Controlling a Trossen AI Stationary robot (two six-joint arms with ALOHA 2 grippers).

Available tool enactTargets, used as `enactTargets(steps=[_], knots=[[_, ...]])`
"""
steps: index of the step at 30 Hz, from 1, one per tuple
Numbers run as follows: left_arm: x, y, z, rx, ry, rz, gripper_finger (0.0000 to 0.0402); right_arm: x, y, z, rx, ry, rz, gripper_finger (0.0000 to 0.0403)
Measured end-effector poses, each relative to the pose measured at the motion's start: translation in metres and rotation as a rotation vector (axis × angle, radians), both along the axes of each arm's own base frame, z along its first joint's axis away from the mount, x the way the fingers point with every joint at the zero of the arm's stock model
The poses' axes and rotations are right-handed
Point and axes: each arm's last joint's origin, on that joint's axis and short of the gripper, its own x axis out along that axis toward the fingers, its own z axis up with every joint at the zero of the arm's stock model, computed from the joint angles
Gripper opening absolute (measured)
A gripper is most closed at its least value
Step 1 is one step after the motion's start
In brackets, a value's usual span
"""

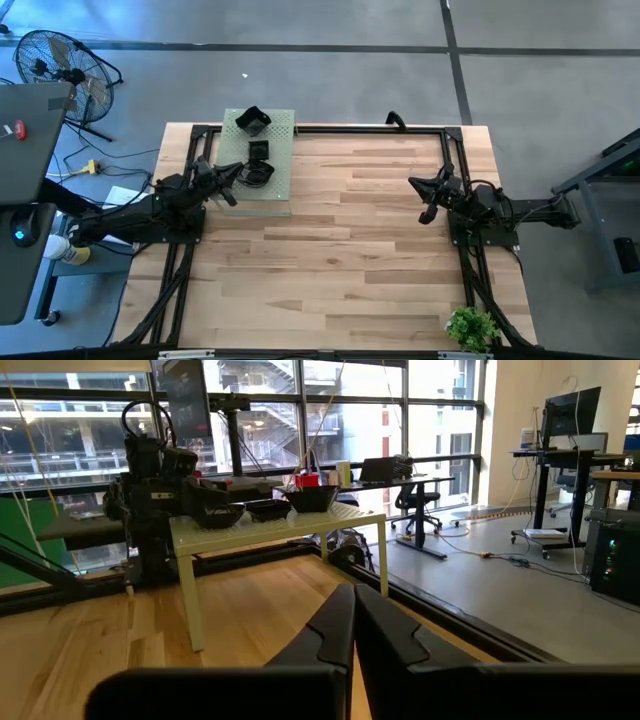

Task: Pick & Place Mini shaped plates
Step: Return to Home Position

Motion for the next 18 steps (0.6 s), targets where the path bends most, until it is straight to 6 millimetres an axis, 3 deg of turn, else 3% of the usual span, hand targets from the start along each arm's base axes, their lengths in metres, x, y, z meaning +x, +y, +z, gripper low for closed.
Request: enactTargets(steps=[18], knots=[[0.0000, 0.0000, 0.0000, 0.000, 0.000, 0.000, 0.0001, 0.0000, 0.0000, 0.0000, 0.000, 0.000, 0.000, 0.0008]])
